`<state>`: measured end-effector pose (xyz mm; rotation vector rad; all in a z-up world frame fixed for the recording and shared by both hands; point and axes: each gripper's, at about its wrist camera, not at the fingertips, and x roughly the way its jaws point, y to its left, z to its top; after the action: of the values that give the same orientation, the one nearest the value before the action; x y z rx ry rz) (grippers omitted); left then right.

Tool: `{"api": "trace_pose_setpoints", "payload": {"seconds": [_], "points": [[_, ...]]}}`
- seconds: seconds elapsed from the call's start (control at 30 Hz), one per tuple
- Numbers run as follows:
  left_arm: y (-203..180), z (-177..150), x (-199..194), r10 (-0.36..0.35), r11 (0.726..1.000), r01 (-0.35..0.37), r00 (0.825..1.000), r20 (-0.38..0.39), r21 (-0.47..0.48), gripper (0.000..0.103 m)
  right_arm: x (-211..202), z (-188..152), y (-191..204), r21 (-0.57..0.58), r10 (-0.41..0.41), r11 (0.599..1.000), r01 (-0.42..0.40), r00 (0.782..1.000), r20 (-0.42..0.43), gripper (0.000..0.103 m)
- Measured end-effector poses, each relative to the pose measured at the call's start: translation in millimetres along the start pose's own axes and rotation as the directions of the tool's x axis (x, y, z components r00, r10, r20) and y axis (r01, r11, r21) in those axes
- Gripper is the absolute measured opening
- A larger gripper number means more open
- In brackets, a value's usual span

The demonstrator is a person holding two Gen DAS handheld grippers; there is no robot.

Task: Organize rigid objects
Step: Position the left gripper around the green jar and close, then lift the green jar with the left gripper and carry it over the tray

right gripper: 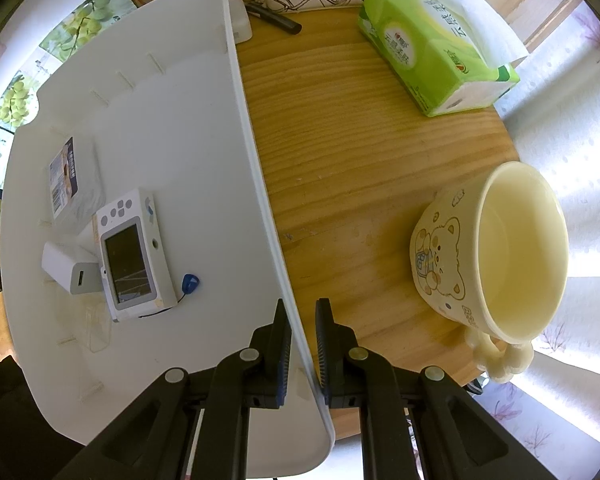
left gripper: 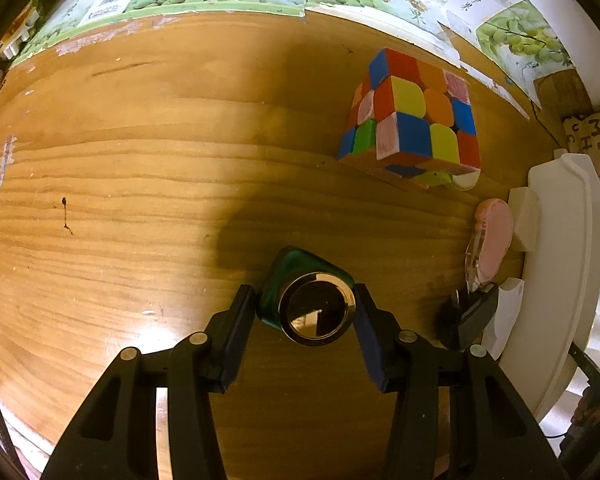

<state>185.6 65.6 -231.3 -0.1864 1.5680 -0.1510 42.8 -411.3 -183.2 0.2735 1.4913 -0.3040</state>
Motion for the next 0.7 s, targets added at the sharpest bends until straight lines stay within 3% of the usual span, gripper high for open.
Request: {"api": "trace_pose_setpoints", "payload": {"seconds": [0.7], "points": [[-22, -35, -54, 0.013, 0.999, -0.016, 0.994, 0.106, 0.029, 0.052, -2, -2, 1, -0.014, 0.004, 1.0, -0.003, 1.0, 0.03, 0.012]]}}
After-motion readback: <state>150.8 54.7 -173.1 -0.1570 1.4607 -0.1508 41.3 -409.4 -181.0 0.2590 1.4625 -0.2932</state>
